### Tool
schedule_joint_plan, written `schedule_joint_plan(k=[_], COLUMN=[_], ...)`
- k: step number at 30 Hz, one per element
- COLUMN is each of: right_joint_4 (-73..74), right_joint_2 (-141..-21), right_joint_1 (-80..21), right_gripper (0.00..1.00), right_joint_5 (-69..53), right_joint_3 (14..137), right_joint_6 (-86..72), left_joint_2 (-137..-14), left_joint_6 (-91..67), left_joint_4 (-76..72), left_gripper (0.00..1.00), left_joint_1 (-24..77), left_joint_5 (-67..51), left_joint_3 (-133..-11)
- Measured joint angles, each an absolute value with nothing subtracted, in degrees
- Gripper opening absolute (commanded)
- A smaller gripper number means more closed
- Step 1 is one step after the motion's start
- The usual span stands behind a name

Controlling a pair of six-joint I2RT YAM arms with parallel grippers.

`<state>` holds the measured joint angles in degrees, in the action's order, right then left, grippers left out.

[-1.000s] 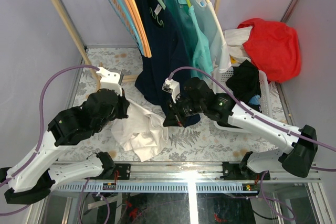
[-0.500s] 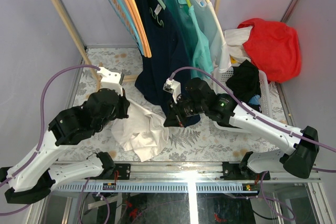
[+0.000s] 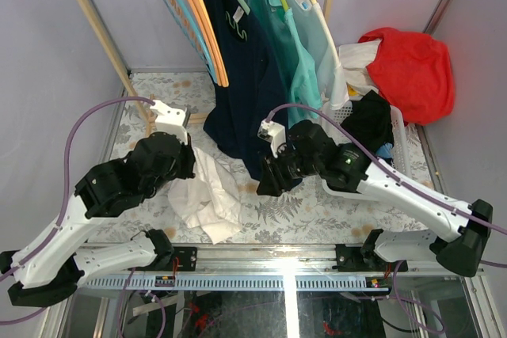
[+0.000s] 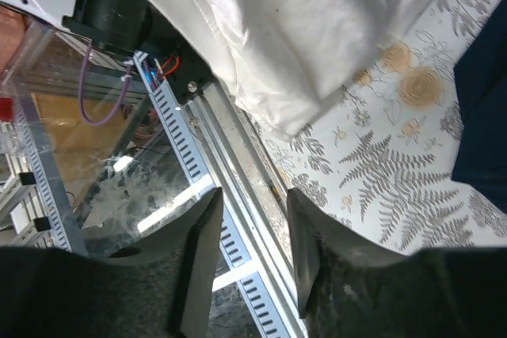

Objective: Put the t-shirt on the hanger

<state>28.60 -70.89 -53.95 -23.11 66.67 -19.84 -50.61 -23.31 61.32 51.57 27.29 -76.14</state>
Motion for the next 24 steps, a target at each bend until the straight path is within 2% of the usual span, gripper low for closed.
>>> schedule_joint_plan(k=[5, 10, 19, 24], right_joint_4=[35.0, 38.5, 38.7, 36.4], right_joint_2=[-69.5, -73.4, -94.6, -102.2], right_joint_1=[-54.0, -54.0, -53.8, -50.8], right_gripper=[0.51, 0.52, 0.58, 0.60], right_joint_5=[-19.9, -15.9, -6.4, -4.3], right_joint_3=[71.9, 89.4, 131.1, 138.8], right_joint_6=[-19.5, -18.4, -16.6, -16.4], left_joint_2=[-51.5, -51.8, -52.7, -54.0], left_joint_6=[-22.4, -21.7, -20.4, -19.7], left_joint_4=[61.3, 60.6, 60.0, 59.9], left_gripper=[0.00, 0.00, 0.00, 0.00], left_joint_1=[51.6, 51.6, 51.6, 51.6], left_joint_5=[27.1, 26.9, 26.7, 25.7], left_joint_3=[-76.1, -76.1, -76.1, -76.1])
